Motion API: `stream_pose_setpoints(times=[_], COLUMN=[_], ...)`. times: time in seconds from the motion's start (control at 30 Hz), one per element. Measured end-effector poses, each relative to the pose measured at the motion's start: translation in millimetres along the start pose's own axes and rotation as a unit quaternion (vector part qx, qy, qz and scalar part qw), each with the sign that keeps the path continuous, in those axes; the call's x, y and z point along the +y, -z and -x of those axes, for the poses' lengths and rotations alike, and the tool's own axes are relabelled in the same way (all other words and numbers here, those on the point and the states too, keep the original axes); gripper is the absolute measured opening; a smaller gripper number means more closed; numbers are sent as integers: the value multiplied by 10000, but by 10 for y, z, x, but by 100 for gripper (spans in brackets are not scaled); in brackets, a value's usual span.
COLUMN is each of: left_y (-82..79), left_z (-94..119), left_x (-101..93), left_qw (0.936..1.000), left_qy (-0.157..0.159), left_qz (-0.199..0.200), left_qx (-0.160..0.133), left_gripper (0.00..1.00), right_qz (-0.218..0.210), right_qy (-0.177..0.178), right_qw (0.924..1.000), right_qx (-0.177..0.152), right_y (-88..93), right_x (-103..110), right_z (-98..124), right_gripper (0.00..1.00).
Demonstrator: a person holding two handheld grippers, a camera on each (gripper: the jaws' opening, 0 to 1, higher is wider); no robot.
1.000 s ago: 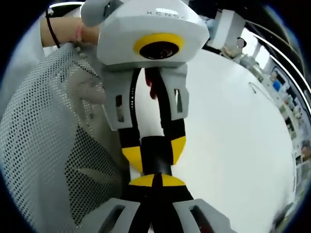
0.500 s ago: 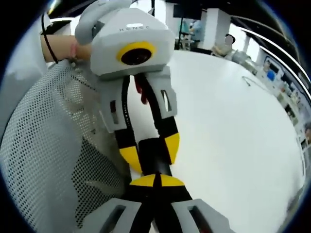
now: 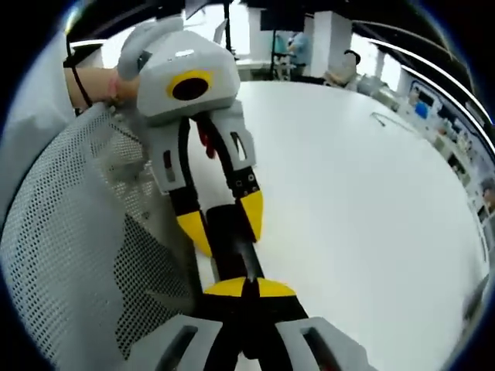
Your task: Press the specified remote control buttons in sequence, fully releasing each button before pressing the next.
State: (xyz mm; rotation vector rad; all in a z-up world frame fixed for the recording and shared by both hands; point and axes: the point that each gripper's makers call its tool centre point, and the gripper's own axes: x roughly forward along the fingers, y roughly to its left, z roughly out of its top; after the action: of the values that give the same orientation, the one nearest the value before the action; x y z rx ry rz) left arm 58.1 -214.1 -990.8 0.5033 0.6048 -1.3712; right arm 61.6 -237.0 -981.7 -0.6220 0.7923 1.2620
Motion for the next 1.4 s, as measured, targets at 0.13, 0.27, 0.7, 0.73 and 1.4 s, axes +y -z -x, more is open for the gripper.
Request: stream_pose_setpoints(times=[0.13,0.27,0.7,0.73,1.4], left_y=[-3,0,-3,-4,-39], left_z=[-2,-2,0,0,-30], left_x=[-2,-3,-2,-3,28], left_qw=[10000,10000,10000,10000,9998], left_qy=[10,-14,-3,-2,-110], left_qz=[6,21,26,27,189], left_qx=[-40,-33,-77,-79,38], left_gripper=[25,25,25,25,26], right_qz=[-77,0,341,337,601], right_qy=[-178,-181,-260,-308,-213], right_qw=[9997,9997,9989,9988,9979], right_qx=[-168,-166,-165,-147,-55], right_y=[3,-1,27,29,110], right_x=[64,66,73,87,44], right_z=[-28,-43,-151,-156,-101], right_gripper=[17,19,24,24,22])
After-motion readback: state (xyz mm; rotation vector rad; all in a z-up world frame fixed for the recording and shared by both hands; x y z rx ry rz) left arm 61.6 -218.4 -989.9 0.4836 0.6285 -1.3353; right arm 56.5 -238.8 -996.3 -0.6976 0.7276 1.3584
